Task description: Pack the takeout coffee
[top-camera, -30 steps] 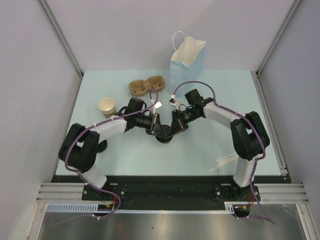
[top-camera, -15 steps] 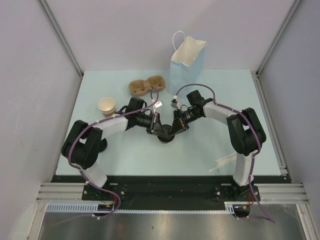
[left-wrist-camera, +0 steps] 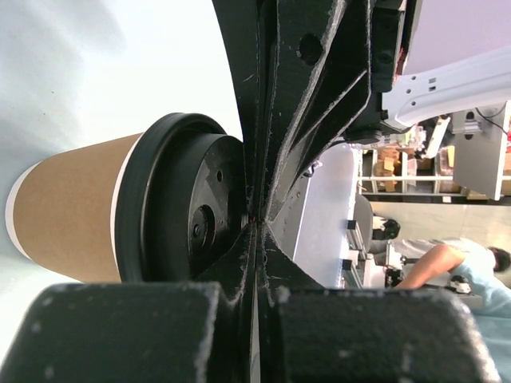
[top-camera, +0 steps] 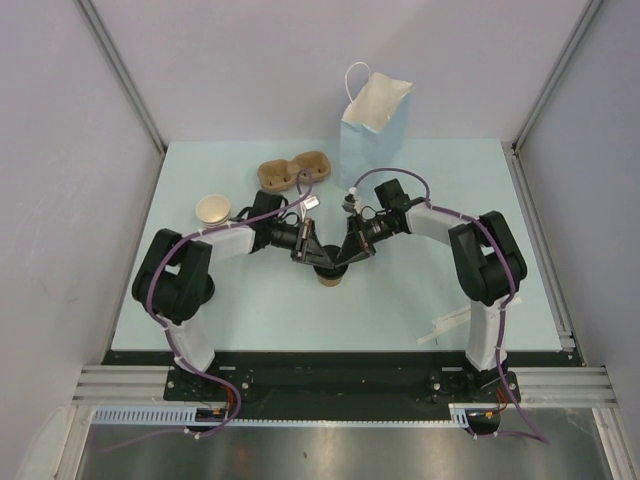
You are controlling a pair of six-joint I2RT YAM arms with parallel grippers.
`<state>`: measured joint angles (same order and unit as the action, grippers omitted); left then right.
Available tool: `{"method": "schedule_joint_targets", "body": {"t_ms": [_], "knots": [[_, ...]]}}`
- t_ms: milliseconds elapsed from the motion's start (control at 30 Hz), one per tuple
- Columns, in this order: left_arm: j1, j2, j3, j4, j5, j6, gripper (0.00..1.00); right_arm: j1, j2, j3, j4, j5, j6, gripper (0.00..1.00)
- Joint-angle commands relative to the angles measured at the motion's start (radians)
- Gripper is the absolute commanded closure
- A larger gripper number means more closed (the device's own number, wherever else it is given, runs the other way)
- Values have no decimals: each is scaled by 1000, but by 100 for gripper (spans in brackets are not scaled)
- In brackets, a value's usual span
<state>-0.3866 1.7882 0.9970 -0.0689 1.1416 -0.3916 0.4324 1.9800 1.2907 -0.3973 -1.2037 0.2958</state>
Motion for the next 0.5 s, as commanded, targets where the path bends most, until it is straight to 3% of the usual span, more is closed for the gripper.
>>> {"method": "schedule_joint_targets", "body": {"t_ms": [0, 467], "knots": [[15, 82, -32, -35, -177, 99, 100, -6, 79, -18, 17, 164, -41, 98], [43, 138, -12, -89, -236, 125, 100, -12, 183, -18, 17, 257, -29, 99]]}}
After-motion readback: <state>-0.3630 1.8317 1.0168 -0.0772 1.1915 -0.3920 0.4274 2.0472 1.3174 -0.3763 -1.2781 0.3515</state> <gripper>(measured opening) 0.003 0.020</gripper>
